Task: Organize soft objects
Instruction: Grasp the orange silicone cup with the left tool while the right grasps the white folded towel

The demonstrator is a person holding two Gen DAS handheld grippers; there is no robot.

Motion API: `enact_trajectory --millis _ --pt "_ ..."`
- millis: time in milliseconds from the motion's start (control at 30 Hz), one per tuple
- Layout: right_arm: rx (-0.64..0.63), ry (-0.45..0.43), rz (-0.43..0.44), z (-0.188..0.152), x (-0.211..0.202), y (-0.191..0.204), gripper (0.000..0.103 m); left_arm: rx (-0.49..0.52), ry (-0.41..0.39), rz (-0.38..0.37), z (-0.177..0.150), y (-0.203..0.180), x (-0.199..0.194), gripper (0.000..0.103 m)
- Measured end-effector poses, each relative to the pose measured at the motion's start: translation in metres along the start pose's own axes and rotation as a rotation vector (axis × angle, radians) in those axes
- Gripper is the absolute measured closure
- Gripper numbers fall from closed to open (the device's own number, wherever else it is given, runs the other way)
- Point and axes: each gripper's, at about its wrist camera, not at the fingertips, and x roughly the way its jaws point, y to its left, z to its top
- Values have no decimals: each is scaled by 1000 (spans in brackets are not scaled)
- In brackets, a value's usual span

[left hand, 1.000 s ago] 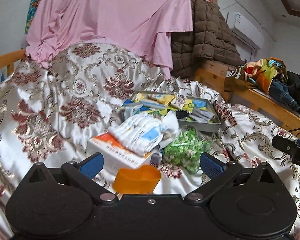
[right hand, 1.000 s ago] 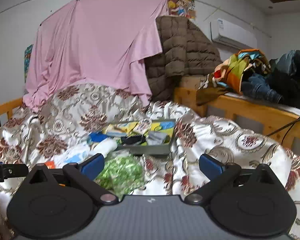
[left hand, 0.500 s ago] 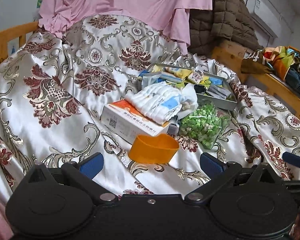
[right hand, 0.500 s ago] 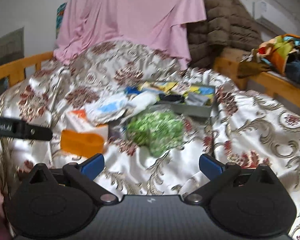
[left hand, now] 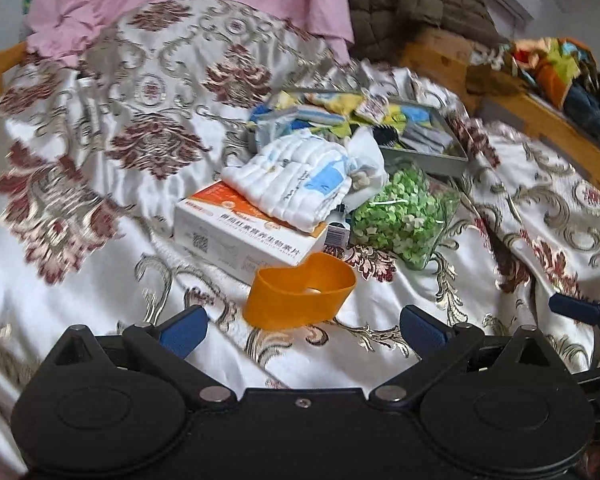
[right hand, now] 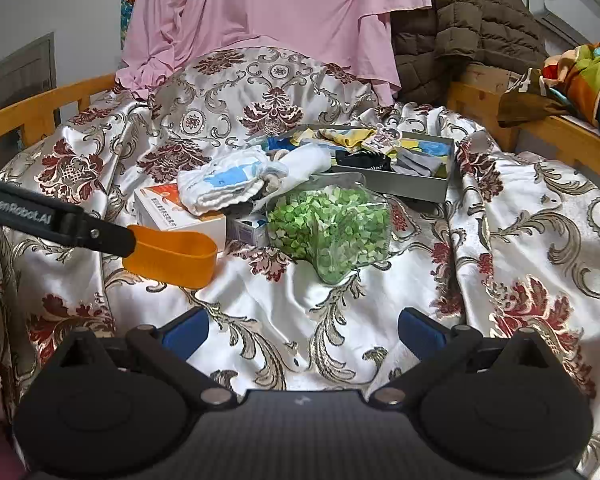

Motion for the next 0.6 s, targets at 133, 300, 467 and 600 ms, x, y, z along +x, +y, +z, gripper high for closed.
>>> enact_trajectory --millis 133,300,467,600 --pt "3 -3 32 9 11 -3 0 156 41 -10 11 0 16 1" --pt "4 -9 58 21 26 -5 0 180 81 -78 11 5 34 1" --pt "7 6 107 34 44 -6 0 139 137 -103 9 13 56 1" --pt "-53 -3 155 50 56 1 0 124 159 -112 8 17 68 1"
